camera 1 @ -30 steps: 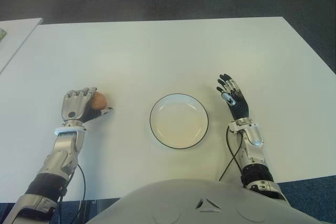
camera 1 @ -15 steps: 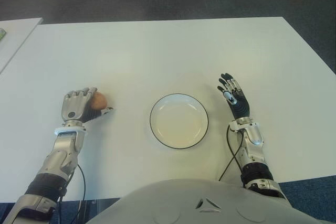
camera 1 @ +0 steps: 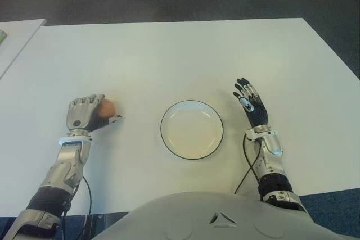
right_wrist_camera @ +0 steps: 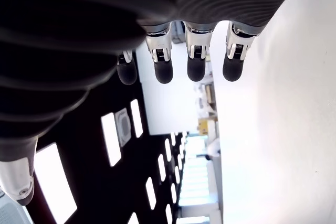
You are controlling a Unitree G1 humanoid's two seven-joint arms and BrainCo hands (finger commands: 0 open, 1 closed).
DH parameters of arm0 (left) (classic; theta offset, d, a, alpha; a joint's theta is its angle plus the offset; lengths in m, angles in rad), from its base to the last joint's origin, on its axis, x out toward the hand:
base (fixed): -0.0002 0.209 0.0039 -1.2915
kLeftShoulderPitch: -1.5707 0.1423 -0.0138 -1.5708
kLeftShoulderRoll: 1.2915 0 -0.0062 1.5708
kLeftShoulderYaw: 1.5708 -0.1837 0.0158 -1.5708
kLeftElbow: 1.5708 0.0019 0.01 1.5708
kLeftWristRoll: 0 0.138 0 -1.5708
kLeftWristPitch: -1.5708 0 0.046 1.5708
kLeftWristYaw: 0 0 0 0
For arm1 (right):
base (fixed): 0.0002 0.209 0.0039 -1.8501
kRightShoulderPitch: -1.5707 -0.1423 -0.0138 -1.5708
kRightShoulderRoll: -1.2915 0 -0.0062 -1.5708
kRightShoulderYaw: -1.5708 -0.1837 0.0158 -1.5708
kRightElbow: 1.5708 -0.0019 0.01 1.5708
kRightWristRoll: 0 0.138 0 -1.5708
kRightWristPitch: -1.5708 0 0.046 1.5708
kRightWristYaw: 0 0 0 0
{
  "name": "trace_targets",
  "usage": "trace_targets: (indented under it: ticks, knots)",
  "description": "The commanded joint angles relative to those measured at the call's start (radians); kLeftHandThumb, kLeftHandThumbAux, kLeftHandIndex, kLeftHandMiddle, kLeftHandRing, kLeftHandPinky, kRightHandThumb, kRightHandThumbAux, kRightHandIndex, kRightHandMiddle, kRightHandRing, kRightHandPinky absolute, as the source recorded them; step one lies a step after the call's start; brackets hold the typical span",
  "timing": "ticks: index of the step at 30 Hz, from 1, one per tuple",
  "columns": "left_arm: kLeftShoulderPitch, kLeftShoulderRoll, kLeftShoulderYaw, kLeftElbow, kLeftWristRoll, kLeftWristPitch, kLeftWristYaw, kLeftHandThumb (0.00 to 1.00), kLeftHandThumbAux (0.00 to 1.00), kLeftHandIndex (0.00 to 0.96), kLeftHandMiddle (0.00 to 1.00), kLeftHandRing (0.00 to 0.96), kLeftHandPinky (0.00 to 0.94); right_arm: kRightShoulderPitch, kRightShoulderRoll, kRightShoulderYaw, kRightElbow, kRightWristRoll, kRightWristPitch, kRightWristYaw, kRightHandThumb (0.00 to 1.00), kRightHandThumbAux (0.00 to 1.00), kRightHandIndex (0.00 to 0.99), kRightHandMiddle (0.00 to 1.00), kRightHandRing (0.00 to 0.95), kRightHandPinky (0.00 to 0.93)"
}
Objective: Put the apples into the plate.
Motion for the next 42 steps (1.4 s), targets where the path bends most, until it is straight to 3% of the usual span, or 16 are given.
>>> trace_targets:
  ticks: [1,11,17,27,31,34,37,42]
  knots:
    - [0.035,-0.011,-0.040,0.010,-0.004,-0.015,-0.046,0.746,0.694,0.443,0.857,0.840,0.820,0.056,0.018,-0.006,0.070,0.014,0.053,0.003,0.152,0.525,0.071,0.047,0.021,0.026]
    - [0.041,-0.006,-0.044,0.007,0.011,-0.022,-0.020,0.747,0.694,0.443,0.868,0.851,0.838,0.057,0.020,-0.011,0.069,0.013,0.054,0.009,0.153,0.525,0.081,0.055,0.029,0.030]
    - [0.043,-0.009,-0.040,-0.012,-0.002,-0.001,-0.066,0.746,0.694,0.443,0.853,0.836,0.794,0.055,0.022,-0.016,0.070,0.017,0.060,0.014,0.160,0.525,0.083,0.058,0.032,0.038]
    - [0.051,-0.004,-0.030,-0.082,0.012,0.033,-0.084,0.745,0.694,0.443,0.848,0.832,0.806,0.054,0.015,-0.023,0.073,0.032,0.073,0.036,0.170,0.526,0.084,0.060,0.033,0.034]
    - [0.053,0.047,0.033,-0.167,-0.011,0.032,-0.121,0.744,0.693,0.443,0.845,0.829,0.798,0.053,0.011,-0.025,0.077,0.036,0.074,0.045,0.173,0.528,0.084,0.060,0.034,0.035]
    - [0.069,0.081,0.096,-0.321,-0.007,0.047,-0.190,0.743,0.693,0.443,0.842,0.828,0.792,0.052,0.009,-0.026,0.083,0.039,0.071,0.052,0.176,0.528,0.084,0.062,0.035,0.037]
    - [0.076,0.084,0.146,-0.489,0.016,0.075,-0.257,0.743,0.693,0.443,0.841,0.827,0.791,0.051,0.005,-0.024,0.088,0.034,0.071,0.053,0.174,0.530,0.084,0.061,0.034,0.032]
    - [0.068,0.063,0.181,-0.623,0.035,0.112,-0.341,0.745,0.693,0.444,0.851,0.837,0.795,0.049,0.002,-0.023,0.100,0.032,0.069,0.056,0.163,0.532,0.078,0.055,0.028,0.024]
